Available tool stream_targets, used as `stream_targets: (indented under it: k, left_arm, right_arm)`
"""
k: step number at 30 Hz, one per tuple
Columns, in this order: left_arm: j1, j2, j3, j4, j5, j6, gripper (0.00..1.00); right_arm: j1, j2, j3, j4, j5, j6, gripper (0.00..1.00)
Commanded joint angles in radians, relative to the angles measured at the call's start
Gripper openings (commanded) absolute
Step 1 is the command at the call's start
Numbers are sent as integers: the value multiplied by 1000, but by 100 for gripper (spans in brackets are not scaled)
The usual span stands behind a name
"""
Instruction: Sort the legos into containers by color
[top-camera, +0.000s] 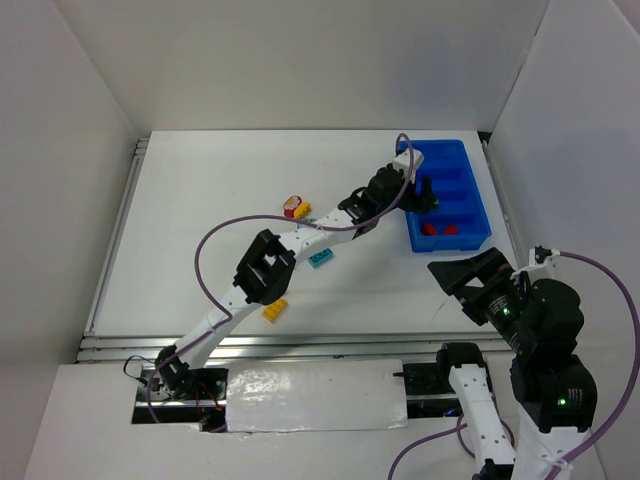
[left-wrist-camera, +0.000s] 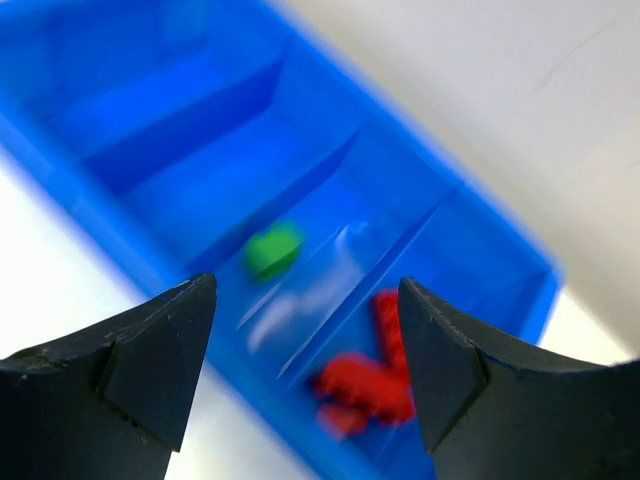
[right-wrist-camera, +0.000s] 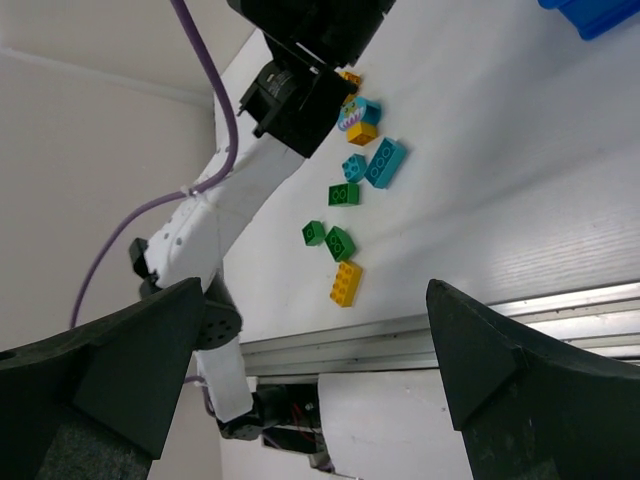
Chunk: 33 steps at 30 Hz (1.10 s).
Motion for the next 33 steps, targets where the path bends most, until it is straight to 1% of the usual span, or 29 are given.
stream_targets:
  k: [1,2,3,4,5,6,7,8,9,10,11,12,13,14,15,16,17,18,19,20,21,22,24,25,26,27,29,30,33]
  left_arm:
    - [24,-177,-119,12,-112,24,85]
    - [40,-220,-165,4,-117,12,89]
    - [78,-304,-210,-10,-120,-22,93]
    - [102,-349,-301,-42,-114,-37,95]
    - [125,-395,-348,-65,-113,-51,97]
    - [170,-492,-442,-114,-117,-63,99]
    - [190,-542,-484,-143,-129,-62,99]
    - [208,-594,-529,-174,-175,-54,99]
    - [266,-775,-646,-311,-268,-33,100]
    - [267,-777,-647,-362,-269,-33,100]
    - [280,-845,-662,-420,-327,-30,100]
    - [297,-875,-684,-488,-382,-49,100]
    - [307,-904,-693,-619,-433,-66,100]
    - [333,-959,-721,-678,-495,-100,100]
    - [348,-986,-742,-733,-517,-123,99]
    - [365,-1018,-765,-784,-528,-145,100]
    - [401,-1077,-826,-851,-528,-169,100]
    - [420,-1108,-859,-878,-524,-181,99]
    - [440,-1171,-889,-905,-524,-192,99]
    - [472,-1203,-950,-956,-530,-224,99]
    - [491,-1234,-978,-978,-547,-237,99]
    - [515,-1303,-1036,-1007,-550,-253,100]
    - [537,-1374,-1089,-1025,-556,-254,99]
    - [552,-1441,-1135,-1028,-548,-243,99]
    - [560,-1472,-1156,-1038,-538,-235,100]
    - [564,-1519,-1172,-1045,-513,-217,99]
    - [572,-1556,-1209,-1081,-492,-203,99]
    - [574,-1585,-1219,-1094,-470,-195,100]
    - [577,-1647,-1275,-1124,-436,-183,99]
  right_arm:
    - [4,16,-21,20,15,-42,100]
    - [6,16,-30,37,22,-44,100]
    - [4,18,-39,49,19,-50,100]
    - [4,21,-68,82,1,-53,100]
    - [4,25,-87,99,-11,-54,99]
    - [6,44,-131,117,-25,-64,99]
    - [4,57,-159,135,-43,-71,100]
    - [6,73,-182,163,-68,-77,99]
    - [12,153,-288,215,-68,-90,99]
    - [20,154,-289,232,-68,-90,100]
    - [27,204,-309,250,-57,-91,99]
    - [73,234,-334,275,-21,-79,100]
    - [170,261,-337,333,8,-70,100]
    - [241,339,-332,353,48,-49,100]
    - [312,395,-288,362,162,-41,100]
    - [381,451,-257,361,220,-36,100]
    - [491,584,-221,358,266,-36,99]
    - [536,660,-131,341,338,-33,100]
    - [576,724,-84,308,384,-25,100]
    - [640,842,-40,292,438,11,100]
    - [668,890,29,281,532,37,100]
    - [699,965,74,289,568,80,100]
    - [716,1034,103,319,624,126,100]
    - [719,1106,117,332,630,166,100]
    - [730,1142,146,343,636,183,100]
    - [731,1220,168,344,644,220,100]
    - [748,1294,230,346,657,243,100]
    - [751,1361,250,346,667,267,100]
    - [754,1468,322,340,658,300,99]
